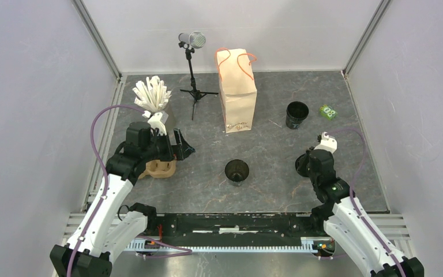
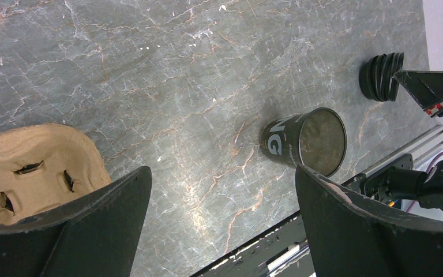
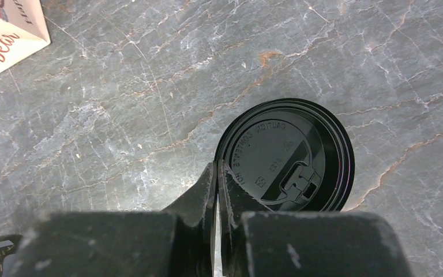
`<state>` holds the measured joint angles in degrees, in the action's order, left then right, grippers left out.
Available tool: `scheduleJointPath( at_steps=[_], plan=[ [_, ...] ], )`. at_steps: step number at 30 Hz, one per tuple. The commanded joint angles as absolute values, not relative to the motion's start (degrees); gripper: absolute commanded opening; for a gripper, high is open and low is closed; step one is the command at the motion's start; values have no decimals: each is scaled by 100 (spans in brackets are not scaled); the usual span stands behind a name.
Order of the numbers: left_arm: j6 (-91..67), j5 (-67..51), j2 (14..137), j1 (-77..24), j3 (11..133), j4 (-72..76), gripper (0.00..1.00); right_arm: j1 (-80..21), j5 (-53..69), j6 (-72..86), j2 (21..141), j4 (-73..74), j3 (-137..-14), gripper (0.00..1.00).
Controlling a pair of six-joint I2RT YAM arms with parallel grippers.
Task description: Pack the takeout coffee
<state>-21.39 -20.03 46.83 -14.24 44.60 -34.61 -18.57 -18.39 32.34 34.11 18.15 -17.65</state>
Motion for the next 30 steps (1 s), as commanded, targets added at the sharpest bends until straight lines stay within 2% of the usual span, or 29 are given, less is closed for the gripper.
scheduleJointPath(
  at_steps=[1, 11, 16, 19, 20, 23, 30],
  plan=[
    [-1975, -2136, 4599, -1424, 4430, -3428, 100, -1837, -1725, 3250, 3332, 1472, -1692, 5],
    [-1978, -2145, 4605, -1424, 4430, -3428, 100, -1838, -1644, 3268, 3296, 1389, -1610, 11],
    [-1978, -2149, 4604, -1424, 4428, -3428, 100, -1837, -1599, 3278, 3252, 1322, -1553, 1],
    [-1977, -2144, 4605, -1424, 4425, -3428, 100, -1838, -1568, 3300, 3247, 1330, -1572, 11],
    [-1978, -2136, 4603, -1424, 4427, -3423, 100, -1831, -1556, 3292, 3250, 1325, -1577, 11],
    [-1978, -2136, 4606, -1424, 4421, -3428, 100, -1837, -1488, 3276, 3219, 1253, -1555, 0],
    [-1986, -2127, 4599, -1424, 4425, -3428, 100, -1834, -1302, 3282, 3217, 1123, -1488, 0]
  ],
)
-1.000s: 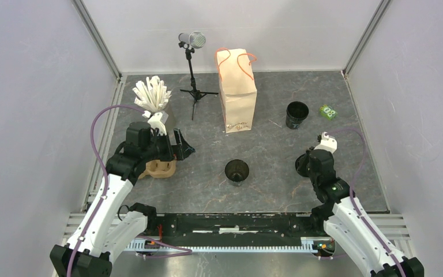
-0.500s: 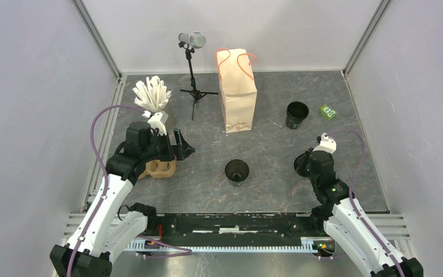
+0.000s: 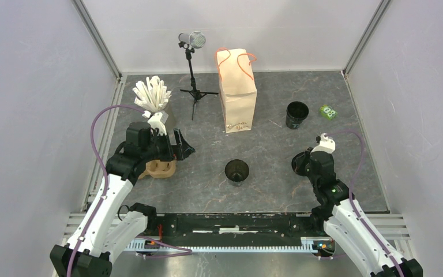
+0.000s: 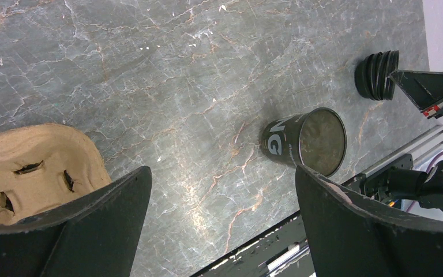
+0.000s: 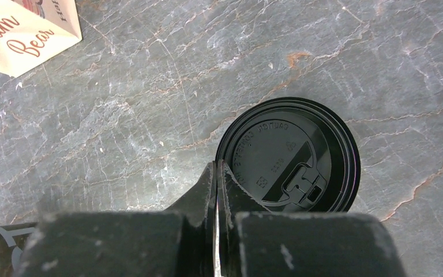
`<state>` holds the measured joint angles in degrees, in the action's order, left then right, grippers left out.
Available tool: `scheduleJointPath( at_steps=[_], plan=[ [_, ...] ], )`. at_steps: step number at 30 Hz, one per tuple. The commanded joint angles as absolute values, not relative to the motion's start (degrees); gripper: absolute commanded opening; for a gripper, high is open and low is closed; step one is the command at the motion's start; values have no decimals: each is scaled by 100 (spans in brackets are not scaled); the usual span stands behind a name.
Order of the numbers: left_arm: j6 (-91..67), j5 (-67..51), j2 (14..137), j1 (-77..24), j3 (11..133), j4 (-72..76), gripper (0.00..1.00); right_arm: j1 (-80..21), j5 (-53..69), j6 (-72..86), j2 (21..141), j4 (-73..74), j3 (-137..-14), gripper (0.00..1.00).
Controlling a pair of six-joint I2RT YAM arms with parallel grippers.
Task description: Pack the takeout coffee
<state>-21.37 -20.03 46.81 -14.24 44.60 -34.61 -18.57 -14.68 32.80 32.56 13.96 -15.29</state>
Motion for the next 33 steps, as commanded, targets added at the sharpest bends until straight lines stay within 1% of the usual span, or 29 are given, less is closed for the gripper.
scheduleJointPath(
  at_steps=[1, 3, 6, 7, 8, 10, 14, 16, 17, 18, 19, 28, 33],
  plan=[
    [-1986, -2129, 4605, -1424, 4421, -3428, 100, -1837, -1278, 3286, 3219, 1111, -1477, 0],
    [-1986, -2134, 4605, -1424, 4421, -3428, 100, -1837, -1255, 3274, 3187, 1100, -1475, 1],
    [-1982, -2127, 4605, -1424, 4426, -3428, 100, -1837, -1247, 3278, 3149, 1085, -1467, 7],
    [-1985, -2128, 4605, -1424, 4423, -3428, 100, -1822, -1244, 3278, 3154, 1081, -1467, 8],
    [-1986, -2135, 4605, -1428, 4428, -3428, 100, -1828, -1241, 3265, 3153, 1082, -1464, 7],
    [-1986, -2136, 4605, -1424, 4421, -3429, 100, -1823, -1211, 3269, 3149, 1063, -1461, 0],
    [-1981, -2133, 4598, -1425, 4428, -3428, 100, -1828, -1195, 3273, 3118, 1043, -1440, 0],
    [-1986, -2136, 4603, -1424, 4427, -3428, 100, -1829, -1235, 3293, 3114, 1085, -1453, 11],
    [-1986, -2135, 4600, -1424, 4425, -3428, 100, -1828, -1247, 3283, 3124, 1101, -1452, 13],
    [-1984, -2136, 4599, -1424, 4423, -3428, 100, -1828, -1225, 3255, 3136, 1099, -1467, 9],
    [-1986, -2135, 4597, -1424, 4423, -3428, 100, -1828, -1200, 3246, 3136, 1095, -1463, 1],
    [-1986, -2127, 4588, -1424, 4421, -3426, 100, -1824, -1080, 3187, 3103, 1017, -1451, 0],
    [-1985, -2132, 4605, -1424, 4422, -3428, 100, -1828, -1371, 3074, 2987, 1334, -1726, 0]
  ],
)
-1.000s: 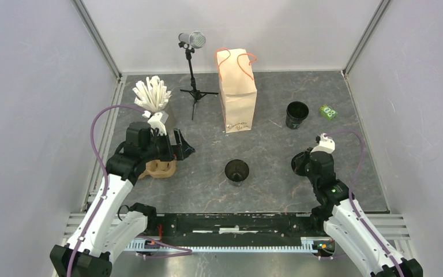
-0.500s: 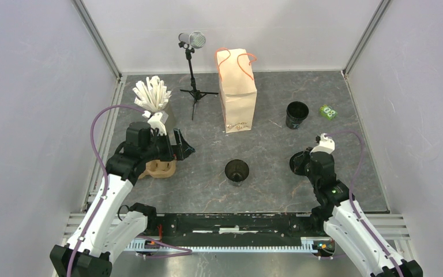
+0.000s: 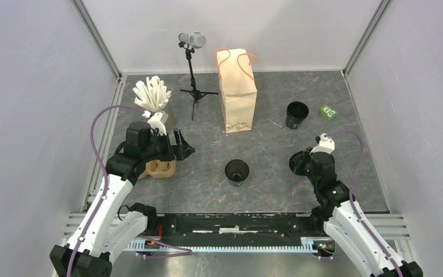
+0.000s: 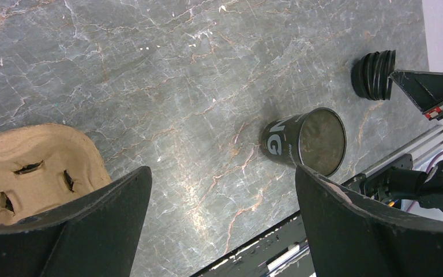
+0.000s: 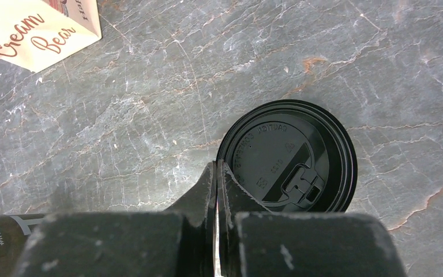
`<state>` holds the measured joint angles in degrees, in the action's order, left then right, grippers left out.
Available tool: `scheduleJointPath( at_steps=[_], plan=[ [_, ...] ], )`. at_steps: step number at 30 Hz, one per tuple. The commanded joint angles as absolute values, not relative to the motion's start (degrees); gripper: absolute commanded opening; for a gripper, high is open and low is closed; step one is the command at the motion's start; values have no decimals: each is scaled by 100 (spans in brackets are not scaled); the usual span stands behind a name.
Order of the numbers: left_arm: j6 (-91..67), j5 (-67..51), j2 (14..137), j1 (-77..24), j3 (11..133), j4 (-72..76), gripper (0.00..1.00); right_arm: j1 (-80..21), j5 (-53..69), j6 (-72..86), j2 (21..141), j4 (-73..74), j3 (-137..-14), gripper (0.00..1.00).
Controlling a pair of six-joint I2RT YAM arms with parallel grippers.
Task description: Pack the takeout coffee
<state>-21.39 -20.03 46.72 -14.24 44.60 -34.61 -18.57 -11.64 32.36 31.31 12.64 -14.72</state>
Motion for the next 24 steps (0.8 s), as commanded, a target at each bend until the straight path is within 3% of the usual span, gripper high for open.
scheduleJointPath(
  at_steps=[1, 14, 24],
  plan=[
    [-1984, -2127, 4610, -1424, 4421, -3428, 100, -1828, -1453, 3055, 2937, 1404, -1781, 0],
    [-2003, -2101, 4605, -1424, 4421, -3432, 100, -1826, -1550, 2798, 2792, 1783, -2519, 0],
    [-2005, -2124, 4571, -1425, 4414, -3428, 100, -1825, -896, 2677, 3511, 1597, -2191, 33]
  ],
)
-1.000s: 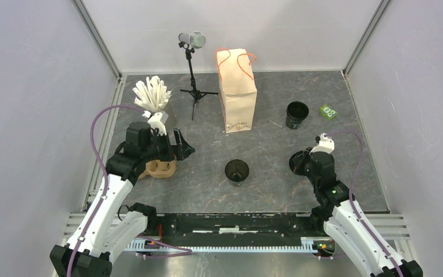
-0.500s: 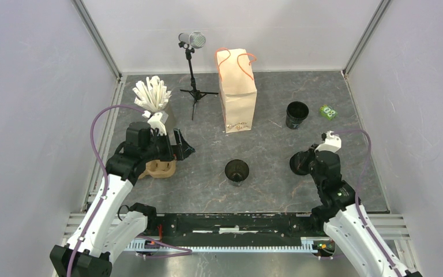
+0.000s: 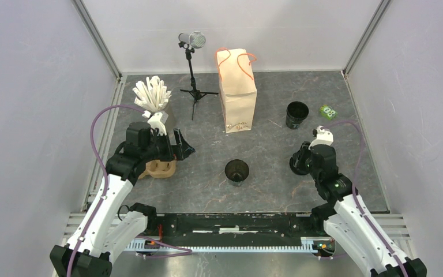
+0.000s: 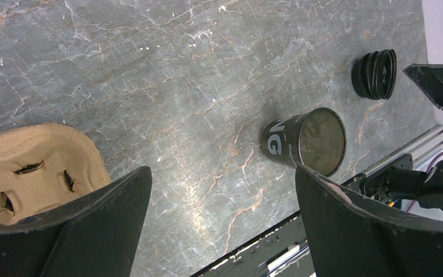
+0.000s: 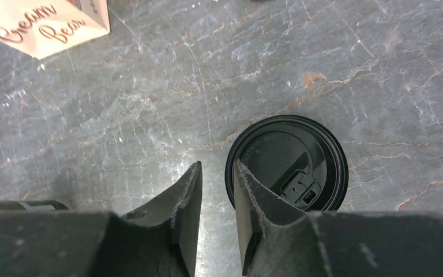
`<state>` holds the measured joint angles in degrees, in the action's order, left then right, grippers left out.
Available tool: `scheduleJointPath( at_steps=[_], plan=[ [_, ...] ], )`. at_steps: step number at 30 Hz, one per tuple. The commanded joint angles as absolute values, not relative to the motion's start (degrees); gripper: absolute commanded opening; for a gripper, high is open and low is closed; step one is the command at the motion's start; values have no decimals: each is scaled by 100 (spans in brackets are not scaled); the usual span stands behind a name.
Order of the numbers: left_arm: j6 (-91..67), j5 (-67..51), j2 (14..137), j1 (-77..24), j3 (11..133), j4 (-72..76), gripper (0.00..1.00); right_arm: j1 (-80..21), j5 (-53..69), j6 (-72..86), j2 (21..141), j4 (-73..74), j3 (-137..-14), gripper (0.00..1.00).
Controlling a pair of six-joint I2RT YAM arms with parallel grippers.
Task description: Pack the takeout coffee
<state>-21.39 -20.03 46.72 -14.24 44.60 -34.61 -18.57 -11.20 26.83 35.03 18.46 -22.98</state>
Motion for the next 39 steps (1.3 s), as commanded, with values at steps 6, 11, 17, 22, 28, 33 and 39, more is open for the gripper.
scheduleJointPath(
  at_steps=[6, 11, 17, 22, 28, 33, 39],
  plan=[
    [-2004, -2136, 4570, -1426, 4412, -3430, 100, -1817, -989, 2794, 3750, 1462, -2043, 32],
    [-2004, -2140, 4564, -1427, 4412, -3423, 100, -1817, -962, 2790, 3841, 1334, -1951, 30],
    [-2004, -2136, 4588, -1424, 4412, -3432, 100, -1815, -968, 2807, 3894, 1242, -1874, 27],
    [-2004, -2127, 4597, -1424, 4419, -3423, 100, -1817, -999, 2843, 3912, 1170, -1798, 25],
    [-2004, -2127, 4605, -1424, 4413, -3430, 100, -1809, -1020, 2859, 3912, 1138, -1761, 21],
    [-2004, -2127, 4606, -1428, 4412, -3429, 100, -1784, -1027, 2872, 3883, 1104, -1708, 13],
    [-2004, -2135, 4597, -1424, 4413, -3427, 100, -1752, -1003, 2904, 3821, 1055, -1629, 0]
  ],
)
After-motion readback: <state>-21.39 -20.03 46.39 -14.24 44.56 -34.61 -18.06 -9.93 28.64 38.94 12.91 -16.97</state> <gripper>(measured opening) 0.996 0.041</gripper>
